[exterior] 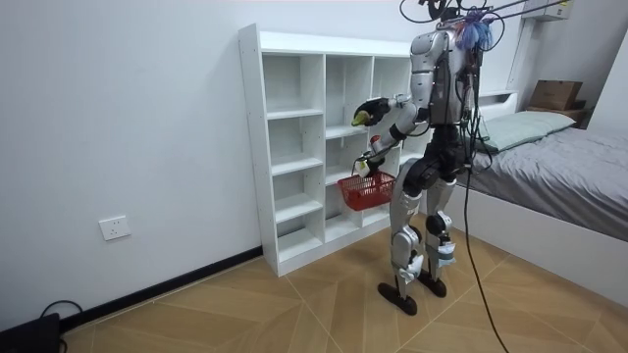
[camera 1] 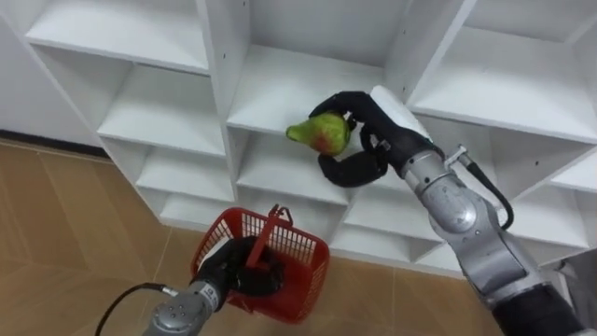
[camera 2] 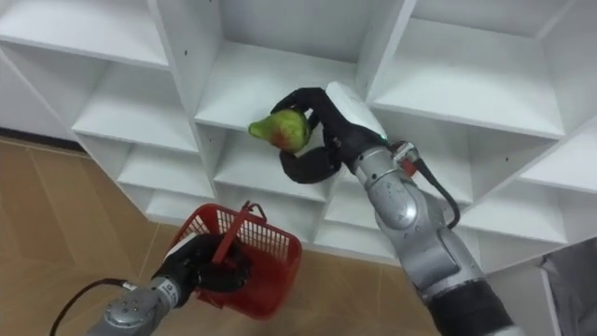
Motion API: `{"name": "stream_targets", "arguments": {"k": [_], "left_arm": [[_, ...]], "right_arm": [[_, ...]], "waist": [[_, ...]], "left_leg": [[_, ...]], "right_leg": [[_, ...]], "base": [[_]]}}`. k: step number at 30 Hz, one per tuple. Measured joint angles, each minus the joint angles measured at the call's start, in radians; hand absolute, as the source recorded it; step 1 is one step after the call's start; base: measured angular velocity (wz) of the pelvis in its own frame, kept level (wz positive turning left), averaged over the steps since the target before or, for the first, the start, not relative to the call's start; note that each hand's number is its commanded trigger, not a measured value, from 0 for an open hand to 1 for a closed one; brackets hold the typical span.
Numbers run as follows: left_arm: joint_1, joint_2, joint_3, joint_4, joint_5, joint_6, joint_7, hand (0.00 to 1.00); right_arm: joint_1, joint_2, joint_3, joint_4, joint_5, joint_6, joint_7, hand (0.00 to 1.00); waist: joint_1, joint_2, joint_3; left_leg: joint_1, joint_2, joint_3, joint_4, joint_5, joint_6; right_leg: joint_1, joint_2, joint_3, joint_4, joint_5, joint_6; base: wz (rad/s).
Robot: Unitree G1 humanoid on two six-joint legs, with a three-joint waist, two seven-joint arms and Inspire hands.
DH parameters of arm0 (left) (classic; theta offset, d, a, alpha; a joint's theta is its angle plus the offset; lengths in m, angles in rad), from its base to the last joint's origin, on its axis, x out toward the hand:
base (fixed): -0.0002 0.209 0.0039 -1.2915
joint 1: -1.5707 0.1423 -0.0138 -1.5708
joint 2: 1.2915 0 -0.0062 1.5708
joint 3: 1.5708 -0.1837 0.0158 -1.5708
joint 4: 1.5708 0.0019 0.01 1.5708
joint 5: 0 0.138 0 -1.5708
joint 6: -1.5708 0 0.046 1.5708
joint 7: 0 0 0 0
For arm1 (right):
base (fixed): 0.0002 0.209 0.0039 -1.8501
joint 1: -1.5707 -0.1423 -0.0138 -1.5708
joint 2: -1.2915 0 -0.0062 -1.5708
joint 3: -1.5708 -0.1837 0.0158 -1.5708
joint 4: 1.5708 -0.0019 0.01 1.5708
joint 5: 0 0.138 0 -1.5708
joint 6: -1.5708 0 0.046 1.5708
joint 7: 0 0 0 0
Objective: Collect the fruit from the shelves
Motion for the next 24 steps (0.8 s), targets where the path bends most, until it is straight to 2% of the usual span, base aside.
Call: {"name": "stream_targets", "arguments": {"k": [4, 7, 15, 18, 24], "left_arm": [[0.000, 0.000, -0.006, 0.005, 0.000, -0.001, 0.010, 1.00], [0.000, 0.009, -0.025, 0.006, -0.001, -0.002, 0.018, 1.00], [-0.001, 0.014, -0.039, -0.012, -0.025, -0.010, 0.026, 1.00], [-0.001, 0.020, -0.037, -0.014, -0.025, -0.024, 0.025, 1.00], [-0.001, 0.018, -0.041, -0.014, -0.032, -0.041, 0.025, 1.00]], "right_arm": [[0.056, 0.004, 0.001, 0.001, 0.014, 0.000, 0.007, 1.00], [0.088, 0.007, 0.002, 0.008, 0.041, 0.000, 0.008, 1.00], [0.125, 0.012, 0.001, 0.089, 0.031, 0.001, 0.013, 1.00], [0.137, 0.012, 0.001, 0.091, 0.019, 0.003, 0.032, 1.00], [0.165, 0.012, 0.004, 0.093, -0.003, -0.001, 0.033, 1.00]], "waist": [[-0.006, 0.016, -0.0023], [-0.020, 0.029, -0.0071], [-0.038, 0.031, -0.0070], [-0.045, 0.032, -0.0073], [-0.046, 0.039, -0.0115]], "left_leg": [[0.021, 0.001, 0.008, -0.004, -0.004, 0.000], [0.027, 0.003, 0.019, -0.006, -0.004, 0.000], [0.031, 0.005, 0.031, -0.009, -0.004, 0.000], [0.032, 0.005, 0.032, -0.011, -0.004, 0.000], [0.039, 0.005, 0.039, -0.021, -0.004, 0.000]], "right_leg": [[0.016, 0.001, 0.008, -0.001, 0.000, 0.000], [0.016, 0.003, 0.023, -0.002, 0.000, 0.000], [0.016, 0.004, 0.027, -0.005, -0.001, 0.000], [0.015, 0.004, 0.028, -0.007, -0.001, 0.000], [0.018, 0.004, 0.034, -0.009, -0.001, 0.000]], "base": [[-0.08], [-0.10], [-0.04], [0.00], [-0.02]]}}
